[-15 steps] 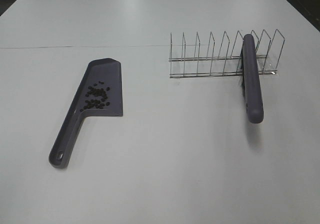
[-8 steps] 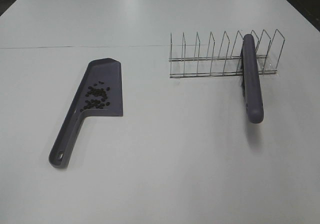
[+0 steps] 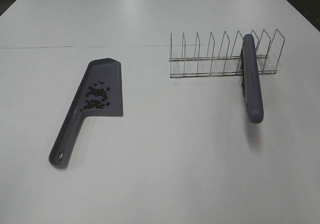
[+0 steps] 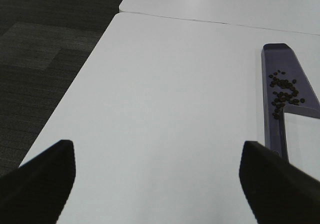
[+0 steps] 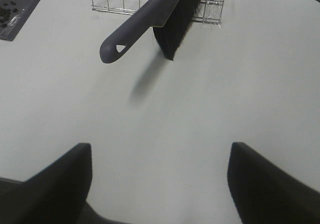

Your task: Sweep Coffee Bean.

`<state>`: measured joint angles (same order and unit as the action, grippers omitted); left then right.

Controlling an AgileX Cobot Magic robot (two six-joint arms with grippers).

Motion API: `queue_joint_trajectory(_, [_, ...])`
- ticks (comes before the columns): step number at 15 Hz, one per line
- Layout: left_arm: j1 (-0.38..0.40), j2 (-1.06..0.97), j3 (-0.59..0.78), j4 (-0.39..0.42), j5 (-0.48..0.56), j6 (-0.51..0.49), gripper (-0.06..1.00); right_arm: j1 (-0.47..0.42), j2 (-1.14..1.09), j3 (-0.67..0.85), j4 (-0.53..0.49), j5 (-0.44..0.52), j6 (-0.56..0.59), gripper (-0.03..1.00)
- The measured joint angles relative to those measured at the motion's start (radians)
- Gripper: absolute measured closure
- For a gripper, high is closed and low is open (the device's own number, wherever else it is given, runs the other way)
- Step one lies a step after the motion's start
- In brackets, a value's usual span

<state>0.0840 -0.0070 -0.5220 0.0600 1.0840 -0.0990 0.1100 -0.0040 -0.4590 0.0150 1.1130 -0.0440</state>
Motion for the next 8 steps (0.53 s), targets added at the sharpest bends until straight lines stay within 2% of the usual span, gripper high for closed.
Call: queue_joint_trajectory(8, [0.0, 0.0, 0.0, 0.0, 0.0, 0.0, 0.13, 0.0, 0.0, 0.0, 0.0, 0.0, 0.0, 0.31])
